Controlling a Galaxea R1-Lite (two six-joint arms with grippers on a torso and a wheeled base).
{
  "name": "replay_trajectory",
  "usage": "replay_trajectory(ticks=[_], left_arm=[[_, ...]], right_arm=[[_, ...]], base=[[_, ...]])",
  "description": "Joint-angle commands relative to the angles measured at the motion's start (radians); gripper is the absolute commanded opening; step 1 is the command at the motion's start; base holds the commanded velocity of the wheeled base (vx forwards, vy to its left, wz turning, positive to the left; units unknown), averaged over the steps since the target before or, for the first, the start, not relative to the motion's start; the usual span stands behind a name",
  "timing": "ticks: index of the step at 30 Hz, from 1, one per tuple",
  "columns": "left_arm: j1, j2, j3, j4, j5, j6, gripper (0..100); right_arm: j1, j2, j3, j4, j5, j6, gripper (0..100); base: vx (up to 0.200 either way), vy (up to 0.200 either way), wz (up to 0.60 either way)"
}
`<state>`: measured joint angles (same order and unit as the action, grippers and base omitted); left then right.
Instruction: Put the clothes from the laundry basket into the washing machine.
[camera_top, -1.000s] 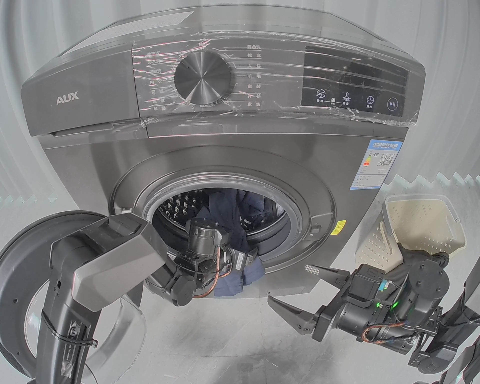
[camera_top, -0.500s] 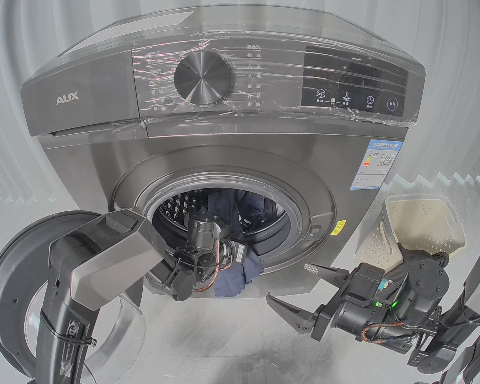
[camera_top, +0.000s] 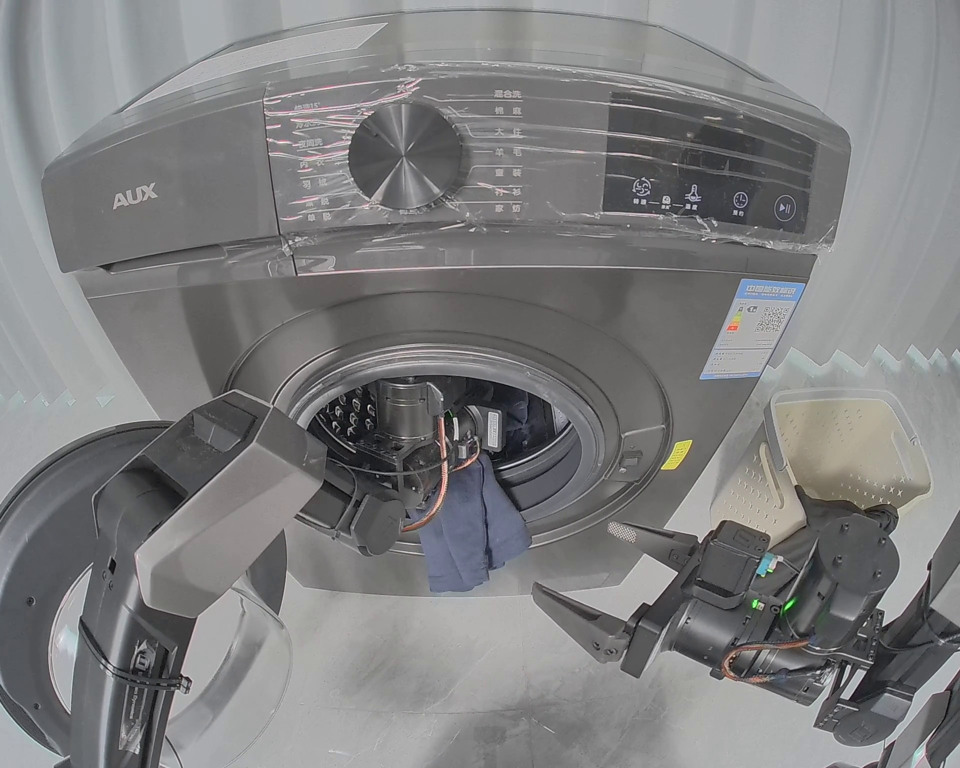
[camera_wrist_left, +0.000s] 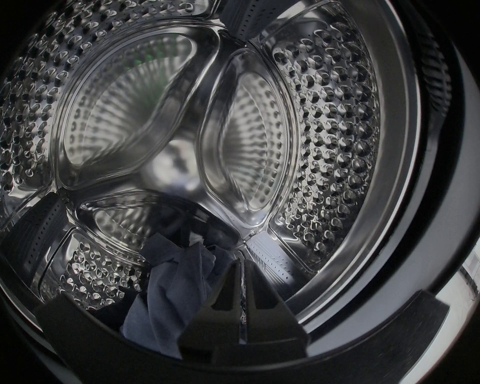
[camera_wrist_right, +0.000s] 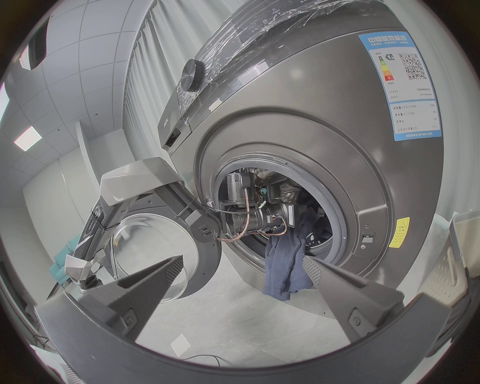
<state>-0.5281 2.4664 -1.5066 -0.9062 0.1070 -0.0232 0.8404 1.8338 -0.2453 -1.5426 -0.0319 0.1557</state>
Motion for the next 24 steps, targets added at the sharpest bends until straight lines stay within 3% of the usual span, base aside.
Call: replay_trajectory(ticks=[1,8,9,24], left_arm=[[0.000,0.036,-0.037,-0.003,0.008,-0.014,0],[-0.007,0.017,0.028,0.013,0.008,-0.009,0],[-0.010,0.014,0.031,0.020,0.008,-0.011,100],[-0.024,-0.053,0.192,0.158,-0.006,0.000,100]], right_arm=[[-0.001,-0.002,-0.003,-0.001,0.000,-0.001,100],[-0.003,-0.001,-0.006,-0.001,0.000,-0.001,100],[-0.001,-0.001,-0.008,-0.001,0.000,-0.001,100],[-0.004,0.001,-0.009,-0.001,0.000,0.001,100]], base=[[0.000,0.000,0.00],[0.000,0.000,0.00],[0.000,0.000,0.00],[0.000,0.000,0.00]])
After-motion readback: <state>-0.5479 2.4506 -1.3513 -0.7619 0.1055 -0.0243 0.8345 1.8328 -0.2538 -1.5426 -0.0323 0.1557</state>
